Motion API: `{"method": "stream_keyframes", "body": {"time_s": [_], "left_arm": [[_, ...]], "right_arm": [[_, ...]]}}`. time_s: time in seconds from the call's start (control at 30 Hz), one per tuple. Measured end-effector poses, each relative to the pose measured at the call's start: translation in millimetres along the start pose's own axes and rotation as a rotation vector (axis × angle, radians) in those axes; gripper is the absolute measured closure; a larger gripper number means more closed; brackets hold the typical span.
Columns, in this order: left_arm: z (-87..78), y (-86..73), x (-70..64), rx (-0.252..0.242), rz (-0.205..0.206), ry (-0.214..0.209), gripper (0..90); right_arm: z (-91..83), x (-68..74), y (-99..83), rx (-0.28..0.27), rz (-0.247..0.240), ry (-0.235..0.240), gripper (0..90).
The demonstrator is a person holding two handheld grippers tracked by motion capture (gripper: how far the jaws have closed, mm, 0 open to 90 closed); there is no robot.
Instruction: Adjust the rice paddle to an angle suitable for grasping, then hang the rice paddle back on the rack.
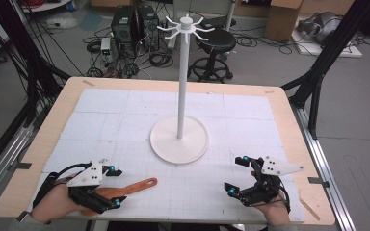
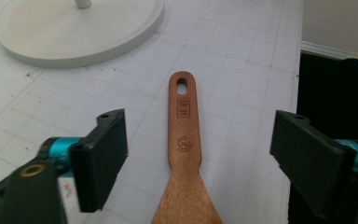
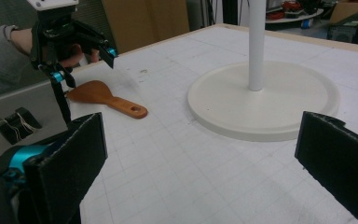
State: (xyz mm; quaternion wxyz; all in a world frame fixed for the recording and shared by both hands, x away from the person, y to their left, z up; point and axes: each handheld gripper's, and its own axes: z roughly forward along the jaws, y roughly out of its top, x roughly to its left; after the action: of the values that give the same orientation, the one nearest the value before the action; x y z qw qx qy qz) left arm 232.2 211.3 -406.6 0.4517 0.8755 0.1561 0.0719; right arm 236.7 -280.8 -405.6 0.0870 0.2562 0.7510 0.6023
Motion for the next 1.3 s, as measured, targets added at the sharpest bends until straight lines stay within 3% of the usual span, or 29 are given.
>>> {"method": "stream_keyframes", "body": {"time_s": [0.07,0.2,0.67,1.1,1.3], "left_arm": [[2.4,1.9,-0.1,0.008,-0.026,-0.019,14.8],[9.7,4.9,0.9,0.05,-0.021,-0.04,14.2],[35.6,7.4,10.8,0.148,-0.036,0.0,14.6],[38.0,6.1,12.6,0.164,-0.039,0.024,16.5],[41.0,5.6,12.5,0.188,-0.021,0.018,17.2]], "right_arm": [[0.1,-0.1,-0.1,0.0,-0.002,-0.001,1.1],[0.3,-0.2,0.0,0.001,-0.002,0.003,1.1],[-9.6,-0.4,-3.7,-0.019,0.017,-0.007,1.1],[-6.0,0.0,-3.4,-0.012,0.011,-0.001,1.1],[-8.3,0.8,-2.6,-0.019,0.013,-0.006,1.1]]}}
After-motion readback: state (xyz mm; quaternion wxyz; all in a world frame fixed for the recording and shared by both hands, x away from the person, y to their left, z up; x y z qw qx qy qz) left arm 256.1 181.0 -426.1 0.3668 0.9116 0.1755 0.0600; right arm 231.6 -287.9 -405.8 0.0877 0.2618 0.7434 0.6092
